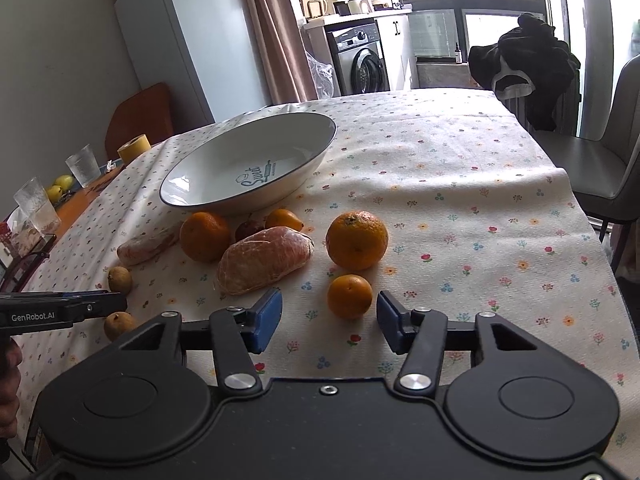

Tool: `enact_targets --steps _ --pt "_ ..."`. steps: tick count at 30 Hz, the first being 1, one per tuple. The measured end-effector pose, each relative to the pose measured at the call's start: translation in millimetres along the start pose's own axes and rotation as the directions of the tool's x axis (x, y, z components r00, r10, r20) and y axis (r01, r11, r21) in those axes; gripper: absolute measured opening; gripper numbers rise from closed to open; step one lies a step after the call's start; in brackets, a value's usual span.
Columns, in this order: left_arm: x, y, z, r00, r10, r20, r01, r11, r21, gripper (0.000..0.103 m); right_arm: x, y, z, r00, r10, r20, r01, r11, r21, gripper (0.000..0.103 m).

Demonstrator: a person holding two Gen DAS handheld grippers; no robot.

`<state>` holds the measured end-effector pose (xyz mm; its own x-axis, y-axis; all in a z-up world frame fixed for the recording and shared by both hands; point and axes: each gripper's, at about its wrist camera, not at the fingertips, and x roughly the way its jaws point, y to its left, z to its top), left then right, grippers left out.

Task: Organize fruits
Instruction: 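Grasp the small red plum with the left tool while the right tool grasps a small mandarin, then carry the red plum with the left tool while the right tool carries the mandarin over the white bowl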

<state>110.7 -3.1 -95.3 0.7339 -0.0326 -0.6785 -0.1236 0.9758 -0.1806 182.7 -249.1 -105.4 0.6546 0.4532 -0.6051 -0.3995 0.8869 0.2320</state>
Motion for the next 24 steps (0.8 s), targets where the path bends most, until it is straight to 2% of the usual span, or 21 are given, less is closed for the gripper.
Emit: enact_targets --steps 1,3,5,9,24 --pt "-1.2 0.0 0.2 1.0 0.005 -0.001 -0.005 1.0 0.004 0.021 0.8 0.4 0.2 1.0 -0.004 0.003 0.004 1.0 -0.003 0.049" --pt "-2.7 2.7 0.1 1.0 0.002 -0.001 -0.002 1.0 -0.005 0.021 1.8 2.4 0.1 1.0 -0.019 0.004 0.019 1.0 -0.017 0.043" --pt "-4.7 4.2 -0.1 1.0 0.005 0.002 -0.005 1.0 -0.006 0.021 2.7 2.4 0.1 1.0 -0.027 0.002 0.027 0.999 -0.019 0.023" --pt "-11.3 7.2 2.8 1.0 0.007 0.018 -0.007 1.0 -0.013 0.021 1.3 5.0 0.8 1.0 -0.021 -0.007 0.021 1.0 -0.02 0.023" --pt "-31.9 13.3 17.7 0.997 0.026 0.076 -0.026 1.0 -0.007 0.021 -12.3 37.2 15.0 0.999 0.016 0.043 -0.013 0.998 -0.059 0.023"
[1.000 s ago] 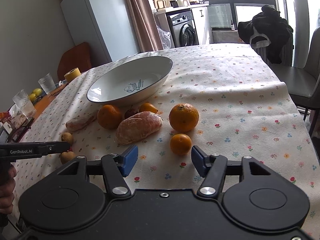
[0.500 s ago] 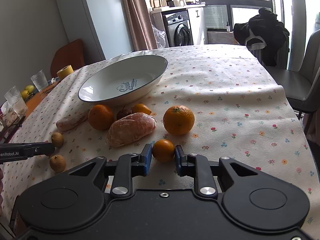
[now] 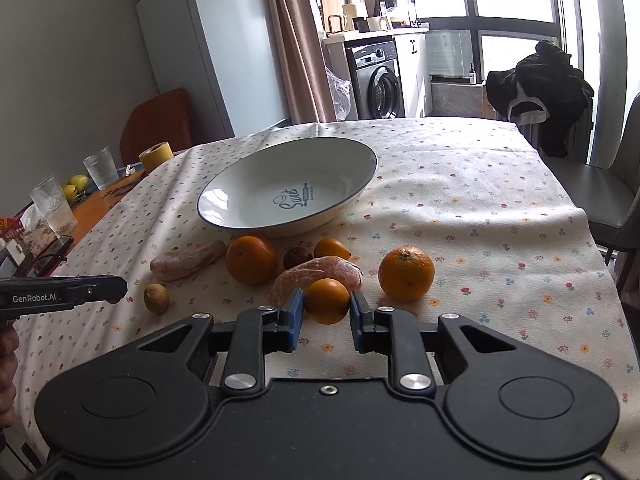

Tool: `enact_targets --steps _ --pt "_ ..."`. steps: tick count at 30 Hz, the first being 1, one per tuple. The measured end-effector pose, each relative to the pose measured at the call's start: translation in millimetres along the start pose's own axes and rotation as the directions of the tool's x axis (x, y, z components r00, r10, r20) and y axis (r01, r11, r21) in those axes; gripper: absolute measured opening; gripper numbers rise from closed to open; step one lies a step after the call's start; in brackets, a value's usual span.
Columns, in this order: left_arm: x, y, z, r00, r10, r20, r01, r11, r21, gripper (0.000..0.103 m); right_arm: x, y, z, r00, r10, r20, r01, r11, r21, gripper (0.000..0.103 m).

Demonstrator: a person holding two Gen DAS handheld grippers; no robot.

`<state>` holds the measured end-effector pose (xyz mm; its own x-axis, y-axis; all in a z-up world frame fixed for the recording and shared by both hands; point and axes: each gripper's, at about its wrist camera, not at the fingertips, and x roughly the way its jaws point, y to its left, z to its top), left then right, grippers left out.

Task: Organize fruits
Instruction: 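Carry the red plum with the left tool while the right tool carries the mandarin over the white bowl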

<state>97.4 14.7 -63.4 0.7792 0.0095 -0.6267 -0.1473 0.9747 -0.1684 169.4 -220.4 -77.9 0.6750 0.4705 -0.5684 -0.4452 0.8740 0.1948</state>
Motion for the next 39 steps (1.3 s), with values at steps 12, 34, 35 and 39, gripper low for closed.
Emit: enact_targets --steps 12,34,35,39 --pt "0.8 -1.3 19.1 0.998 0.045 0.032 -0.046 0.998 0.034 0.021 0.0 12.2 17.1 0.999 -0.003 0.035 0.004 1.0 -0.007 0.023" --pt "35.0 -22.4 62.8 0.999 0.028 0.016 -0.029 0.998 0.063 0.021 29.5 17.3 53.9 0.999 0.037 0.014 -0.037 0.999 0.004 0.023" --pt "36.7 -24.4 65.7 1.0 0.026 0.016 -0.027 0.997 0.066 0.021 31.2 17.5 56.0 0.999 0.04 0.015 -0.04 0.999 0.003 0.023" --pt "47.9 -29.9 75.2 1.0 0.024 0.014 -0.025 0.997 0.073 0.021 40.6 19.0 64.6 0.998 0.053 0.015 -0.053 0.999 -0.004 0.023"
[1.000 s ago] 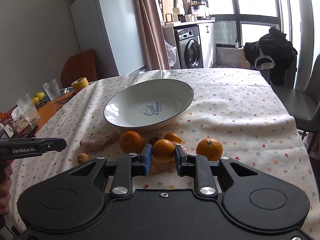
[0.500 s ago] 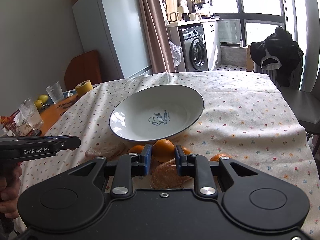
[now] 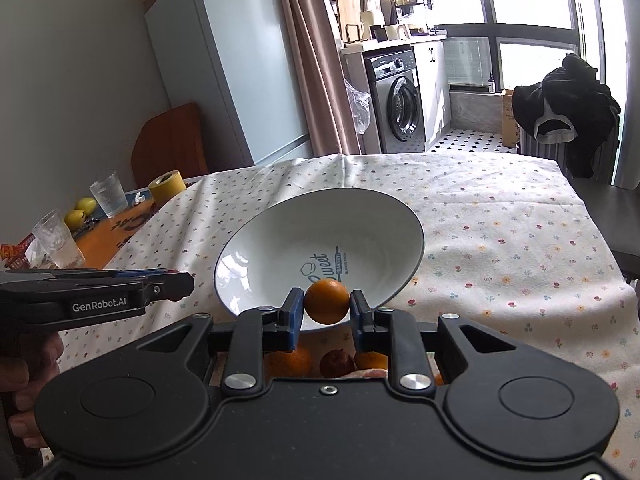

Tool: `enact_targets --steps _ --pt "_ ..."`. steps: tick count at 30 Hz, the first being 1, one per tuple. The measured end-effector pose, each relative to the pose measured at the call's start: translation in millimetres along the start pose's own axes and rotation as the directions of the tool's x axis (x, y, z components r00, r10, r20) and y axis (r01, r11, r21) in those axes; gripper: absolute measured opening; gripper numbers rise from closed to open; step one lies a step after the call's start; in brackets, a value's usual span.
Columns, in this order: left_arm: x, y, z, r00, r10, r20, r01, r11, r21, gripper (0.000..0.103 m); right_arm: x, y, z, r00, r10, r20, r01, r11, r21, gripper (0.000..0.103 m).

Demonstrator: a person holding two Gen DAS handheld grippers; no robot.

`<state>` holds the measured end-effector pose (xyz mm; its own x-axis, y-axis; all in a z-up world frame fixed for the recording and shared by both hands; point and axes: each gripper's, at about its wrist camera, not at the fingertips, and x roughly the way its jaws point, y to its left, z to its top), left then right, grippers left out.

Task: Organize fruits
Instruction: 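Carry the red plum with the left tool while the right tool carries the mandarin over the white bowl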

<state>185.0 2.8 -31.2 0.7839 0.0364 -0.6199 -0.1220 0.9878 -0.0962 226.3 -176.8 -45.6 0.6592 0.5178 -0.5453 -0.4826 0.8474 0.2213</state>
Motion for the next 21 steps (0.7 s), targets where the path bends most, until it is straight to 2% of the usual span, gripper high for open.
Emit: enact_targets --steps 11,21 --pt "38.6 -8.4 7.1 0.999 -0.023 -0.044 0.023 1.0 0.003 0.021 28.5 -6.8 2.2 0.999 0.018 -0.038 -0.017 1.0 0.013 0.023" --pt "59.0 -14.8 5.1 0.996 -0.05 -0.076 0.05 0.999 0.003 0.022 38.3 -8.8 1.8 0.999 0.016 -0.052 -0.015 1.0 0.016 0.023"
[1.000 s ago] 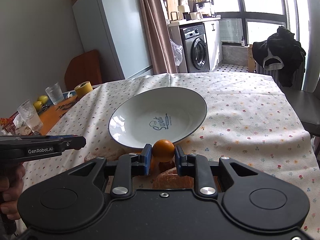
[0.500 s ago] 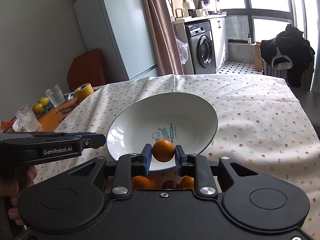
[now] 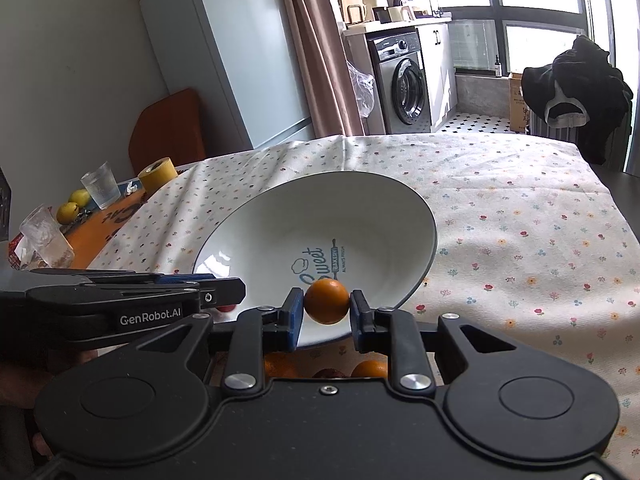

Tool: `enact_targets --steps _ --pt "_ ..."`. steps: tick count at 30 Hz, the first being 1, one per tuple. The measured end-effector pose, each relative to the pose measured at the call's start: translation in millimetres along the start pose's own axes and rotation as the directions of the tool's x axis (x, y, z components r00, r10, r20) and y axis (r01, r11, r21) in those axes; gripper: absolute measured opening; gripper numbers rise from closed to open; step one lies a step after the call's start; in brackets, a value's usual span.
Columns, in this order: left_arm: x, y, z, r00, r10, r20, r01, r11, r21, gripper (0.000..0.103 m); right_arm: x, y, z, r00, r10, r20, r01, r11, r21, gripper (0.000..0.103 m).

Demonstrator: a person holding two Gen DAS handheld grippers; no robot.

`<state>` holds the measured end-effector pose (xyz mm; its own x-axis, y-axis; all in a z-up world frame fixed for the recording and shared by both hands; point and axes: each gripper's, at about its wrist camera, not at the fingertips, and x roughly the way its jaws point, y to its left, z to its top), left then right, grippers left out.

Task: Organize fruits
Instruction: 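Carry the red plum with the left tool while the right tool carries the mandarin over the white bowl, then open both tools to drop the plum and mandarin into the bowl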

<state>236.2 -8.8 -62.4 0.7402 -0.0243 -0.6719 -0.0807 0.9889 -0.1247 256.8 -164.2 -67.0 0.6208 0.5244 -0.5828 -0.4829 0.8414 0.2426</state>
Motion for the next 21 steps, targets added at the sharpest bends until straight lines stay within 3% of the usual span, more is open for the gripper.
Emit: enact_targets --steps 11,15,21 --pt "-19.5 7.0 -1.6 0.999 0.036 0.03 -0.036 0.999 -0.009 0.03 -8.5 3.5 -1.8 1.0 -0.017 0.026 0.017 1.0 -0.006 0.03" --pt "-30.0 9.5 -5.6 0.997 0.06 0.049 -0.059 0.998 -0.023 0.046 -16.5 2.6 -3.6 0.999 -0.027 0.04 0.027 1.0 0.004 0.037" --pt "-47.8 13.3 -11.1 0.99 0.102 0.101 -0.097 0.994 -0.053 0.076 -33.2 1.6 -6.6 0.995 -0.033 0.094 0.031 0.999 0.032 0.069"
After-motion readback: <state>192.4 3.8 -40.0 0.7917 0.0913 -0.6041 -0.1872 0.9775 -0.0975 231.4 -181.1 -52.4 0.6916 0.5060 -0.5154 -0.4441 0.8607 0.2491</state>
